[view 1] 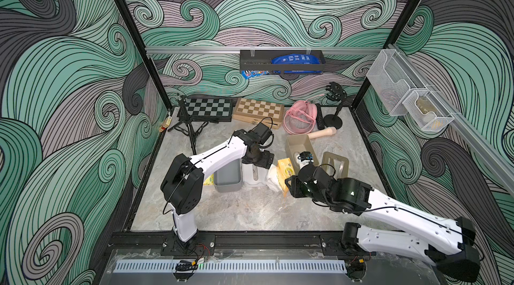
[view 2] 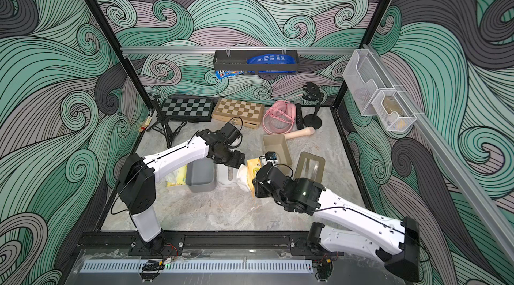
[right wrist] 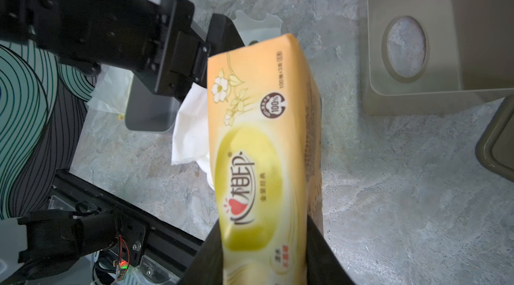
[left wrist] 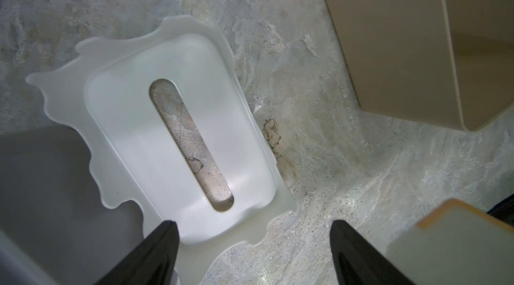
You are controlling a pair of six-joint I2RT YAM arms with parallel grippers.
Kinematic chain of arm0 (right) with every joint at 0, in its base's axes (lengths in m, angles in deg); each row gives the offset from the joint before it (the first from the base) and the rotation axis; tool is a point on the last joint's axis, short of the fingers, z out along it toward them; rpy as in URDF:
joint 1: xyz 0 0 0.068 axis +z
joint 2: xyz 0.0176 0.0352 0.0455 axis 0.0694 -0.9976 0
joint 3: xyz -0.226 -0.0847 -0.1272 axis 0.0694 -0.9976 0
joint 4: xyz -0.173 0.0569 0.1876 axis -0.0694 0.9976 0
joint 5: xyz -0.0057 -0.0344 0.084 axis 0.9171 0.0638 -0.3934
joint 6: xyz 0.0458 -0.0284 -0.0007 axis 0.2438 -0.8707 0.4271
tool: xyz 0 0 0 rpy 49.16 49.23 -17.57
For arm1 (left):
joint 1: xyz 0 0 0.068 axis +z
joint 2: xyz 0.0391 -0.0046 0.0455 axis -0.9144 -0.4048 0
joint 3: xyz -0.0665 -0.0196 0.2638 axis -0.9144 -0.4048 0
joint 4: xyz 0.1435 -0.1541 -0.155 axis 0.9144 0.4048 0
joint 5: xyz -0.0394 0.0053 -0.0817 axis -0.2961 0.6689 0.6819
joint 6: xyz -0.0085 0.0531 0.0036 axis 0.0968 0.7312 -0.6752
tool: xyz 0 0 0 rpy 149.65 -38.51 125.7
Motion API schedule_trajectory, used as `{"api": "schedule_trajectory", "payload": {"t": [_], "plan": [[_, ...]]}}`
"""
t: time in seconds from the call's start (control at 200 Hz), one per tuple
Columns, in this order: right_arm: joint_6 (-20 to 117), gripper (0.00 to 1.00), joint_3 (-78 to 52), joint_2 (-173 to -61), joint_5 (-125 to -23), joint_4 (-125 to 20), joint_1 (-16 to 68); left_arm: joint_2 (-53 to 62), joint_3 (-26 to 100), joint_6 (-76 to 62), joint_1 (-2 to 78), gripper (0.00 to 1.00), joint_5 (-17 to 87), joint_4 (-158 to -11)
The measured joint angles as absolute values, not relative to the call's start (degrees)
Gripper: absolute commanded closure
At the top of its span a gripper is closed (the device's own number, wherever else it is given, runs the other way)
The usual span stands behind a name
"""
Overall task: Put the tissue paper into the tissue box
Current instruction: Pick up the paper towel from the center of the board, then place the paper towel in the tissue box.
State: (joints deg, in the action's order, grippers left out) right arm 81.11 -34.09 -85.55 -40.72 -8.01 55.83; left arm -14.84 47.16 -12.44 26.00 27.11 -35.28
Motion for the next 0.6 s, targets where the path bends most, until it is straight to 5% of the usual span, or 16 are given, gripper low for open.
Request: {"api": "schedule_trajectory", "payload": {"t": [0.235,0.595], "plan": [[74.9,0.69,-18.9,-91.7,-30.0,3.9,51.5,-11.4,46.6,-12.4,29.8,0.11,26.4,-37.2],[58.6,0.70,-12.5,-105.5,-17.3,9.9,40.1,-8.2,39.9,-12.4,31.6,0.11,26.7,-40.4]]}}
